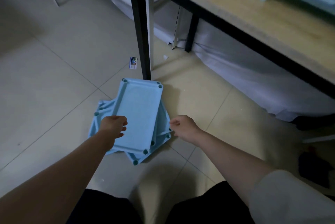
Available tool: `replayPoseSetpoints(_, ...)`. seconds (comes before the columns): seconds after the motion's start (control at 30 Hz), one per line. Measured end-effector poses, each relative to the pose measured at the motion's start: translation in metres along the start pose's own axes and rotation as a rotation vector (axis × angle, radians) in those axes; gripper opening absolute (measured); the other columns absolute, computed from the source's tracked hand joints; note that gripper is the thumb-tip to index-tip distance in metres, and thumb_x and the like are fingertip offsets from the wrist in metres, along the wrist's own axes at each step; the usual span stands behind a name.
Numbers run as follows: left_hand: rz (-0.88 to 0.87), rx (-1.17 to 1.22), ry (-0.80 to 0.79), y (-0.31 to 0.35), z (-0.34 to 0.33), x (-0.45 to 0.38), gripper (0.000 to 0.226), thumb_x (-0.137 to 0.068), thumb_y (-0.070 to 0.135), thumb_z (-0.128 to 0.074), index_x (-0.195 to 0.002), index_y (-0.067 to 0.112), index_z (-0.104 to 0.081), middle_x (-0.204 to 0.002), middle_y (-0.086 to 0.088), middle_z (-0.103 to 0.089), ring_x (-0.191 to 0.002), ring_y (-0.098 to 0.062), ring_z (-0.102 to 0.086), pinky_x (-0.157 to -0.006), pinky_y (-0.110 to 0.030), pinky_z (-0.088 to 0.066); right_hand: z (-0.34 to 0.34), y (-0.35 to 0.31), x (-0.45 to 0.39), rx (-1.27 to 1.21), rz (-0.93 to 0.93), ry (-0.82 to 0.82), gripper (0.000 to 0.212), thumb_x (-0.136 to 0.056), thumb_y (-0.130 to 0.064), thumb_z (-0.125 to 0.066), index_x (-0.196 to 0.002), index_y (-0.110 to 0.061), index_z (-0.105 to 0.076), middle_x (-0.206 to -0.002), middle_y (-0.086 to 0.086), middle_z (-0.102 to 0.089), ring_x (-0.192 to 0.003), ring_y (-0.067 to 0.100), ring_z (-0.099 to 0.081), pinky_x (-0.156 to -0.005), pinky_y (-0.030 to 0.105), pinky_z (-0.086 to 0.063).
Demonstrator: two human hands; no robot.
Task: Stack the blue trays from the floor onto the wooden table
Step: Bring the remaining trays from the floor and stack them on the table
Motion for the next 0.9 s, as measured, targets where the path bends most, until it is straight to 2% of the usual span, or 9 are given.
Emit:
replayPoseSetpoints(0.13, 0.003, -0.016, 0.047, -0.033, 0.003, -0.057, 0.014, -0.089, 0.007, -0.058, -0.075, 0.008, -0.058, -0.086, -0.014, -0.054, -0.075, -0.024, -0.050, -0.067, -0.034, -0.046, -0.046, 0.024, -0.056, -0.013, -0.021, -0.030, 0.032, -0.091, -0.021, -0.053, -0.108, 0.004, -0.062, -0.103, 0.022, -0.066, -0.078, 0.019, -0.059, -0.074, 0.031, -0.049)
replayPoseSetpoints(0.23, -0.003, -0.030, 0.091, -0.055, 0.006, -0.098, 0.009, -0.089, 0.008, -0.061, -0.083, 0.003, -0.063, -0.079, -0.013, -0.053, -0.068, -0.024, -0.048, -0.071, -0.035, -0.045, -0.076, 0.044, -0.099, -0.039, -0.056, -0.042, 0.037, -0.088, -0.021, -0.053, -0.104, 0.012, -0.057, -0.084, 0.023, -0.052, -0.076, 0.026, -0.060, -0.070, 0.030, -0.040)
replayPoseSetpoints(0.27, -0.014, -0.036, 0.113, -0.062, 0.007, -0.114, 0.011, -0.089, 0.009, -0.061, -0.092, -0.001, -0.066, -0.073, -0.011, -0.053, -0.064, -0.022, -0.047, -0.072, -0.035, -0.044, -0.086, 0.051, -0.113, -0.038, -0.068, -0.046, 0.032, -0.086, -0.022, -0.052, -0.091, 0.010, -0.056, -0.080, 0.019, -0.047, -0.099, 0.041, -0.065, -0.068, 0.030, -0.037)
replayPoseSetpoints(0.3, -0.027, -0.044, 0.134, -0.069, 0.008, -0.128, 0.017, -0.089, 0.009, -0.062, -0.100, -0.003, -0.067, -0.069, -0.008, -0.052, -0.061, -0.020, -0.046, -0.071, -0.033, -0.044, -0.096, 0.059, -0.127, -0.036, -0.081, -0.041, 0.024, -0.085, -0.023, -0.052, -0.078, 0.000, -0.052, -0.077, 0.014, -0.044, -0.081, 0.011, -0.040, -0.066, 0.030, -0.036)
replayPoseSetpoints(0.33, -0.041, -0.048, 0.156, -0.075, 0.009, -0.143, 0.021, -0.089, 0.009, -0.062, -0.105, -0.004, -0.067, -0.067, -0.007, -0.051, -0.059, -0.019, -0.046, -0.070, -0.031, -0.043, -0.104, 0.065, -0.141, -0.026, -0.085, -0.031, 0.019, -0.082, -0.024, -0.052, -0.070, -0.011, -0.045, -0.074, 0.009, -0.044, -0.070, 0.024, -0.054, -0.064, 0.031, -0.036)
replayPoseSetpoints(0.43, -0.083, -0.062, 0.207, -0.088, 0.010, -0.178, 0.026, -0.090, 0.010, -0.061, -0.112, -0.002, -0.066, -0.083, -0.014, -0.060, -0.072, -0.025, -0.053, -0.068, -0.029, -0.042, -0.130, 0.087, -0.180, -0.023, -0.106, -0.008, 0.026, -0.078, -0.028, -0.053, -0.063, -0.020, -0.035, -0.069, 0.006, -0.046, -0.070, 0.023, -0.056, -0.063, 0.032, -0.041)
replayPoseSetpoints(0.6, -0.069, -0.117, 0.286, -0.111, 0.019, -0.211, 0.041, -0.089, 0.016, -0.062, -0.129, 0.007, -0.059, -0.118, -0.017, -0.064, -0.098, -0.031, -0.060, -0.080, -0.031, -0.045, -0.170, 0.116, -0.217, -0.096, -0.176, -0.036, 0.020, -0.083, -0.024, -0.054, -0.089, -0.005, -0.057, -0.090, 0.013, -0.065, -0.086, 0.032, -0.067, -0.077, 0.041, -0.057)
replayPoseSetpoints(0.8, -0.004, -0.272, 0.237, -0.130, 0.007, -0.232, 0.062, -0.091, 0.017, -0.063, -0.146, 0.007, -0.037, -0.138, -0.014, -0.050, -0.117, -0.031, -0.051, -0.082, -0.026, -0.035, -0.190, 0.123, -0.234, -0.056, -0.169, 0.002, 0.024, -0.091, -0.018, -0.050, -0.110, -0.003, -0.054, -0.104, 0.014, -0.063, -0.095, 0.032, -0.061, -0.079, 0.039, -0.052)
replayPoseSetpoints(0.9, 0.086, -0.260, 0.155, -0.150, -0.007, -0.239, 0.069, -0.090, 0.020, -0.065, -0.148, 0.005, -0.031, -0.143, -0.017, -0.044, -0.122, -0.033, -0.048, -0.098, -0.033, -0.038, -0.195, 0.127, -0.242, -0.046, -0.172, 0.033, 0.025, -0.092, -0.015, -0.050, -0.114, -0.002, -0.054, -0.109, 0.014, -0.063, -0.096, 0.030, -0.061, -0.079, 0.035, -0.051)
Point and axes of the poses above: each hand's wrist, its own x-axis away from the middle knuckle, its own z-axis out of the back of the hand, y = z × x, the point moved 10 cm from there along -x, towards the middle knuckle
